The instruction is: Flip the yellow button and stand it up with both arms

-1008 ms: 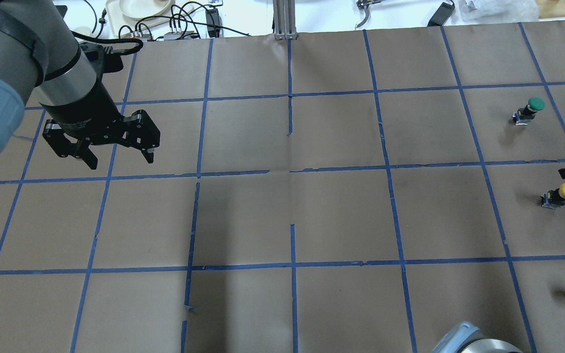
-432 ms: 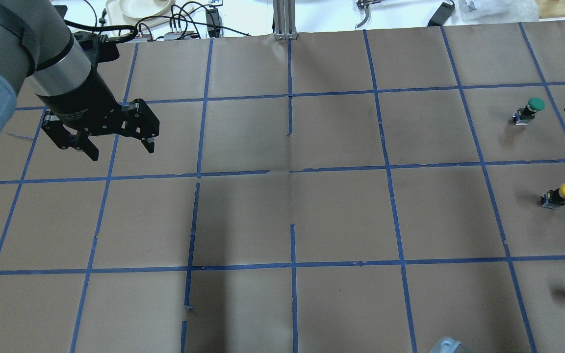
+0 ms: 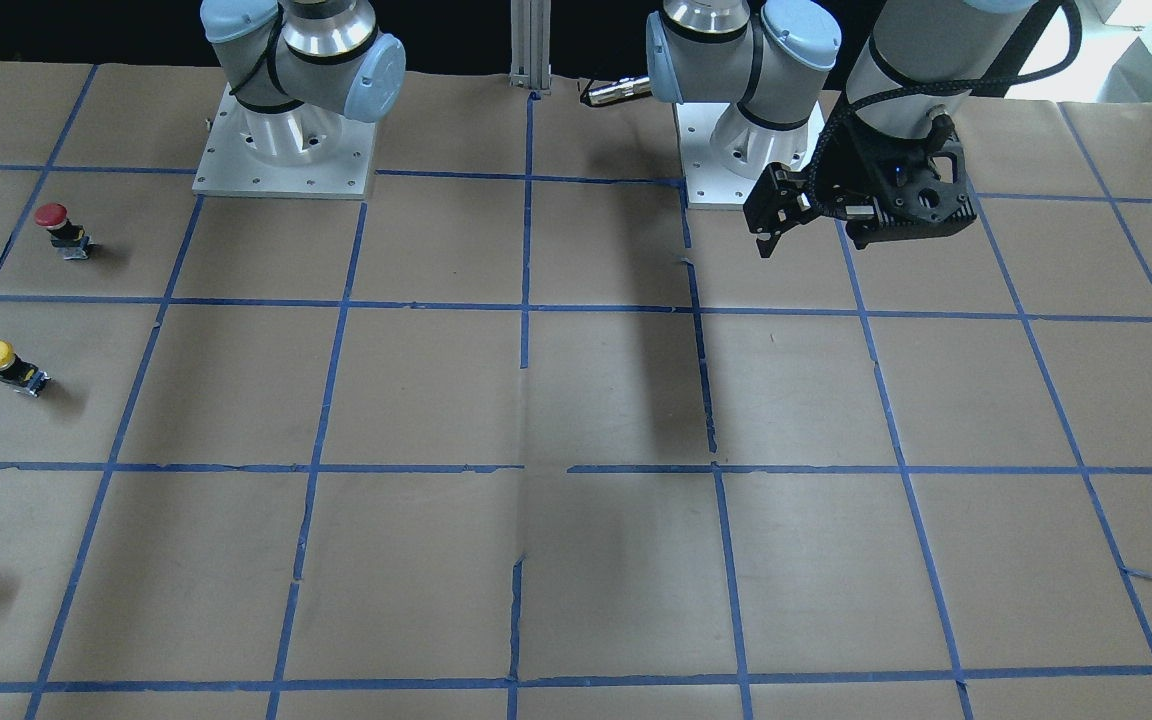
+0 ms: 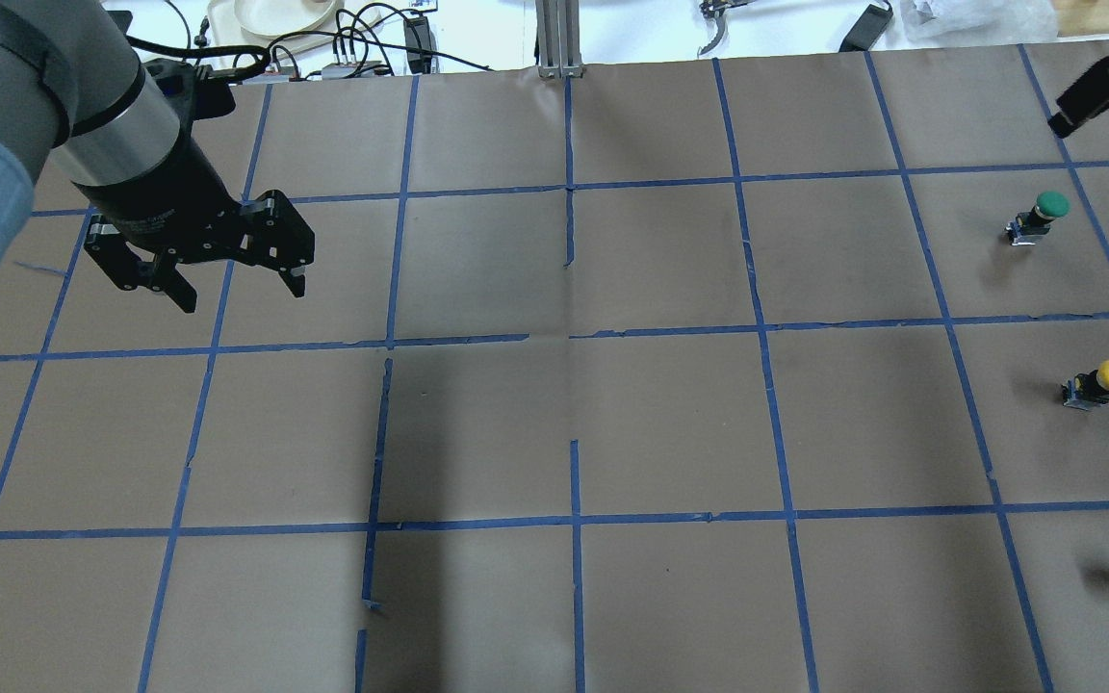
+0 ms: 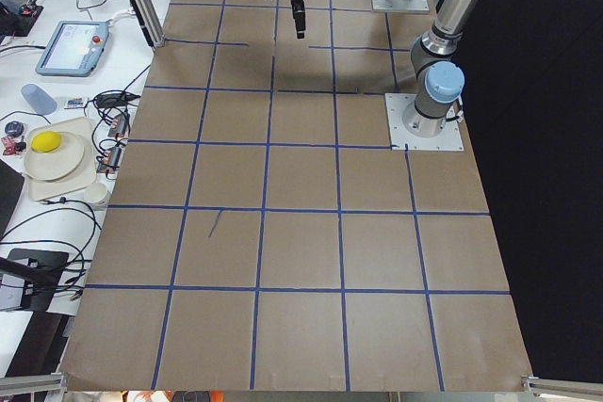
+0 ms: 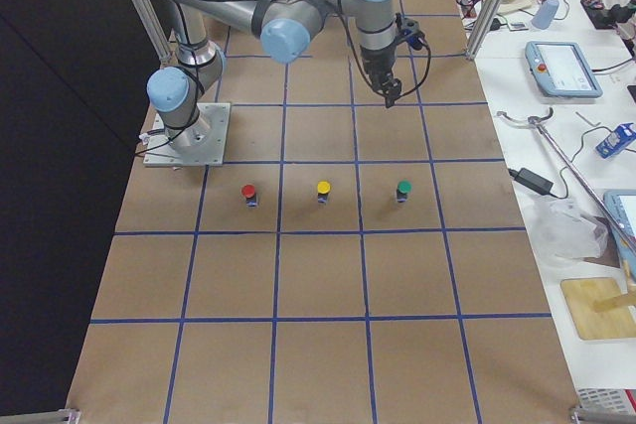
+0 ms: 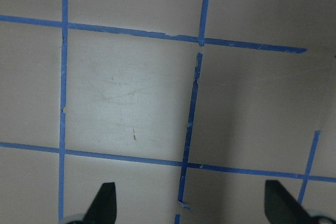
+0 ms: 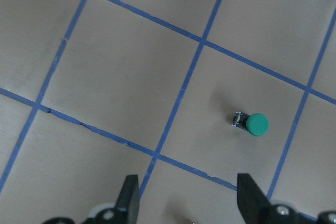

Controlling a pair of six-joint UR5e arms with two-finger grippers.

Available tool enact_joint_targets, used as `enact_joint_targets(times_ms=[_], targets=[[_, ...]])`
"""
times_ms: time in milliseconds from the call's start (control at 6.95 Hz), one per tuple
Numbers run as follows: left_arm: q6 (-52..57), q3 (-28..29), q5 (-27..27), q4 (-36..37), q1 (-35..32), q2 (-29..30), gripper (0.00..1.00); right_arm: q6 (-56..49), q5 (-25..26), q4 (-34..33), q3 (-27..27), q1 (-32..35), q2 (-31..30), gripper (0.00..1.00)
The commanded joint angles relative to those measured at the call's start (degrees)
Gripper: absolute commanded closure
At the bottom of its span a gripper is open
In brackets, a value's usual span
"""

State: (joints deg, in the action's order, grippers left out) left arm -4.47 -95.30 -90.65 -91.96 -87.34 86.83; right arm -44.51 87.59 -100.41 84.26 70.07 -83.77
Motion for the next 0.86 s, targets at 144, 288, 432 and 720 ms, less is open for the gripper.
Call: enact_joint_targets(times_ms=[144, 288, 432, 720], targets=[[0.1, -0.7, -0.2, 0.7, -0.2, -0.1, 0.0, 28.7, 4.0, 11.8, -4.6, 18.9, 0.4, 0.29], [0.0, -0.9, -0.3, 0.7, -0.3, -0.2, 0.0, 37.8, 3.9, 14.2, -4.6, 22.4, 0.1, 0.29], [0.1, -0.9, -0.4, 0.9, -0.2, -0.1, 0.0, 48.2, 2.2, 15.3, -4.5, 25.2, -1.1, 0.29], [0.1, -1.1, -0.5, 1.2, -0.3, -0.2, 0.0, 52.9, 1.8, 15.8, -3.4, 27.6, -3.0, 0.24]])
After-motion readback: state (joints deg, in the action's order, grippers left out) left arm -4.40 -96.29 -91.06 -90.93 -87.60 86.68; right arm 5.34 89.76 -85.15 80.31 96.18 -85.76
